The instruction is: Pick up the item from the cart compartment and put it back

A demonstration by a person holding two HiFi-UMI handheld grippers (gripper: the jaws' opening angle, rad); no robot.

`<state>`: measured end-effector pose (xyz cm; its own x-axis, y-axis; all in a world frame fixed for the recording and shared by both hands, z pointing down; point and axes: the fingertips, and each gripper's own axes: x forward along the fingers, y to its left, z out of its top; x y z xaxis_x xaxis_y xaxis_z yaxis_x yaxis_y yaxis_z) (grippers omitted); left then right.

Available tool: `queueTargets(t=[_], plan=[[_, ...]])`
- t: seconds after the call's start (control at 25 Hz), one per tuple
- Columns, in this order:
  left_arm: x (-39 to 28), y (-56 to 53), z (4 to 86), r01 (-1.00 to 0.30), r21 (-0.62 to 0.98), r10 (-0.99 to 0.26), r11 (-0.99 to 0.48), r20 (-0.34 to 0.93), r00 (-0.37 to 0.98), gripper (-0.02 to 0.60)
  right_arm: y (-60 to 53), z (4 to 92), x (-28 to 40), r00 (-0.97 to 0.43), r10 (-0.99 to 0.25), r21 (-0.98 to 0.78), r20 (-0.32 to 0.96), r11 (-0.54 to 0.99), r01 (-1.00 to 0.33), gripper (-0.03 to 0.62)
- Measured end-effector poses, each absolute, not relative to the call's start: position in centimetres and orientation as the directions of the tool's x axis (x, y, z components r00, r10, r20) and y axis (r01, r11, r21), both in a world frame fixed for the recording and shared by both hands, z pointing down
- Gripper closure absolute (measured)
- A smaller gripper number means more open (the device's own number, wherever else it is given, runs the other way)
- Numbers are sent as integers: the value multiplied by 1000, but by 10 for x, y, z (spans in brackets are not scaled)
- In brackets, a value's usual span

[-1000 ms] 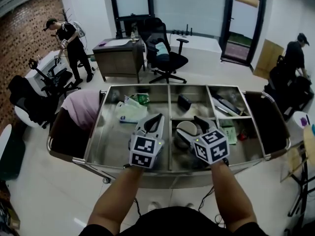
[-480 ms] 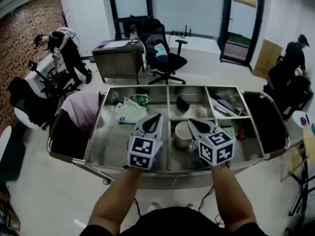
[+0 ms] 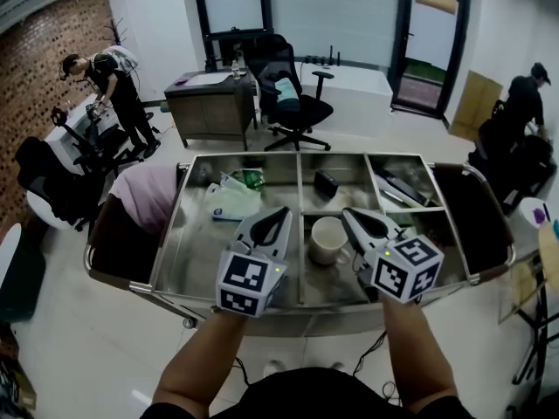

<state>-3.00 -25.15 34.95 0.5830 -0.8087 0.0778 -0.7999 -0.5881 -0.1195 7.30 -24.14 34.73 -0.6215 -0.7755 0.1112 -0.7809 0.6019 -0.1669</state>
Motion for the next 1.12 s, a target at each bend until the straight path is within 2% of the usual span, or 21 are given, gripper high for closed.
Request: queueTargets(t=[0.52,0.8,1.12], plan=[[-34,-205,327,-791,-133,-799,-598,18,601,581,-194,325,87,-620,-782,-138,62,609,-781,582],[-36,-174,325,-789,-108,-793,-605,-12,609,581,-168,334,88,-617,-784,-137,69,605,-785,582],[-42,-158,342,-795,-90,-799,-600,13,601,581,-149,360,89,-605,-786,-136,125,591,-795,582]])
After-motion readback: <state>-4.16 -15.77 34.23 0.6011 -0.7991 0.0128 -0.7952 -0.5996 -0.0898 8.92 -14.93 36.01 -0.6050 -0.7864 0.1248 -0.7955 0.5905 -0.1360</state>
